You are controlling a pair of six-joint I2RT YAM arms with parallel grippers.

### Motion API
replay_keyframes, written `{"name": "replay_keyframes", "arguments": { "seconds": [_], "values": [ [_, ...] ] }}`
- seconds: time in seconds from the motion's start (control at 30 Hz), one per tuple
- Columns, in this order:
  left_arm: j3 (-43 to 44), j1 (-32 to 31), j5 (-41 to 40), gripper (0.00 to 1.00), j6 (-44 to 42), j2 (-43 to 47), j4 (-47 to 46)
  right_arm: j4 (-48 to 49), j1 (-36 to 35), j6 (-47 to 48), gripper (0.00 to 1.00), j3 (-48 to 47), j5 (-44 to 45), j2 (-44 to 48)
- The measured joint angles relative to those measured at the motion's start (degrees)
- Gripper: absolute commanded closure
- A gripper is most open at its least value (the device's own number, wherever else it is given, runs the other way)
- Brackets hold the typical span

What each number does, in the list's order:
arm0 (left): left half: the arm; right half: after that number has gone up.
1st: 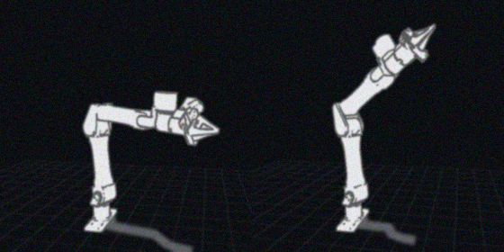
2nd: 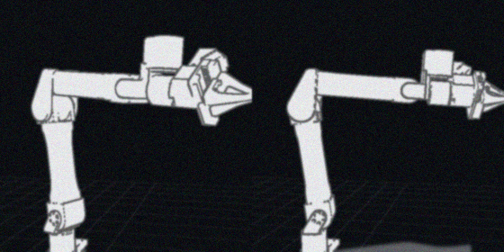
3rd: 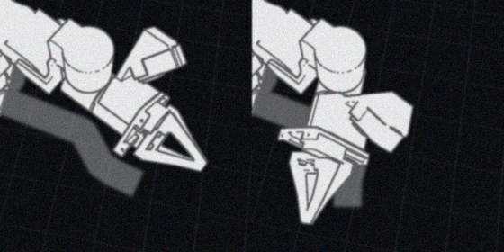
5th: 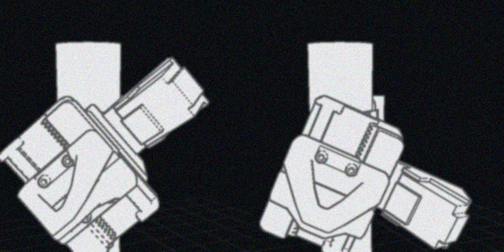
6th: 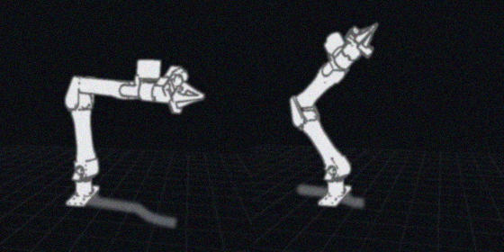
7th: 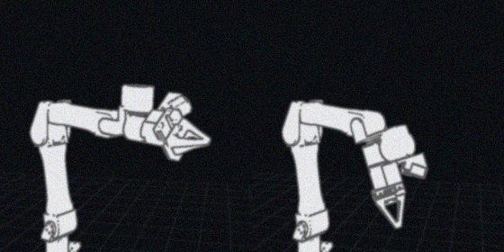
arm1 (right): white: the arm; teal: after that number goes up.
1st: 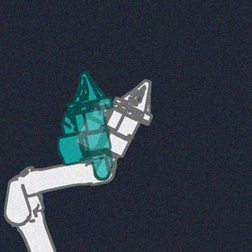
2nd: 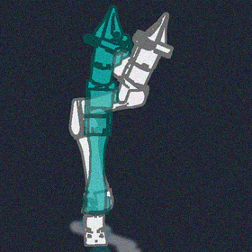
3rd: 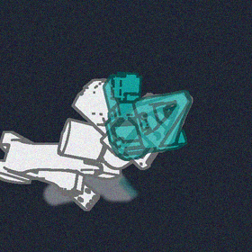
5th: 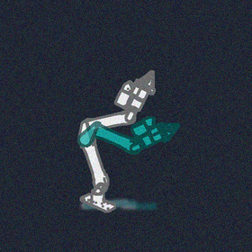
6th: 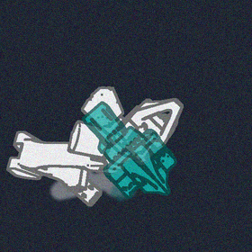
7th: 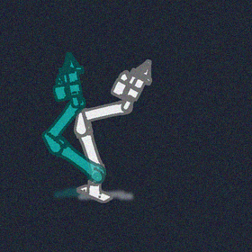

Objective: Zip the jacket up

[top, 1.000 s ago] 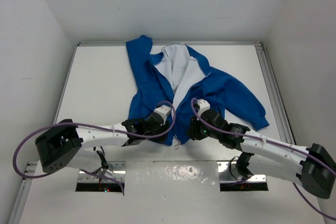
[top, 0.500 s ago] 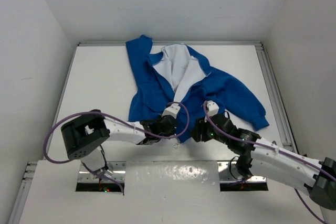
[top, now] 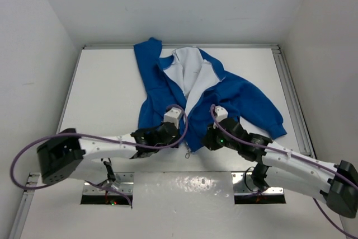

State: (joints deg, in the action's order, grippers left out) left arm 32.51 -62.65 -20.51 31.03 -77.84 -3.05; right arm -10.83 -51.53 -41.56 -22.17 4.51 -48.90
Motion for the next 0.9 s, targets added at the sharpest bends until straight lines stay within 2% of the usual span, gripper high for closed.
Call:
{"name": "replay_keyframes", "arguments": {
  "seconds": [0.13, 0.2, 0.23, 0.3, 0.4, 0.57, 0.73, 0.9],
  "values": [
    [-4.20, 0.00, -0.55, 1.00, 5.01, 10.56, -3.28, 3.76, -0.07, -2.23, 0.99, -2.67, -2.29, -2.84],
    [-7.15, 0.00, -1.75, 1.00, 8.15, 15.13, -6.16, 6.47, -0.11, -3.80, 0.85, -3.30, -3.04, -3.32],
    [-8.72, 0.00, -2.69, 1.00, 9.92, 17.27, -7.52, 8.31, -0.13, -4.85, 0.69, -3.34, -3.28, -3.48],
    [-11.82, 0.00, -4.57, 1.00, 13.29, 20.48, -10.64, 11.58, -0.13, -6.75, 0.54, -3.37, -3.54, -4.00],
    [-15.13, 0.00, -6.88, 1.00, 17.03, 23.23, -14.16, 16.06, -0.17, -9.53, 0.42, -3.43, -4.44, -5.64],
    [-16.50, 0.00, -10.29, 1.00, 20.17, 27.82, -16.46, 23.96, -0.37, -15.82, 0.42, -2.99, -6.36, -9.07],
    [-19.80, 0.00, -12.55, 1.00, 21.59, 34.56, -19.50, 31.30, -0.39, -21.75, 0.51, 0.13, -7.34, -10.45],
    [-21.09, 0.00, -12.59, 1.00, 22.01, 35.74, -21.51, 40.30, -0.74, -25.99, 0.51, 2.10, -9.73, -13.40]
  ]
}}
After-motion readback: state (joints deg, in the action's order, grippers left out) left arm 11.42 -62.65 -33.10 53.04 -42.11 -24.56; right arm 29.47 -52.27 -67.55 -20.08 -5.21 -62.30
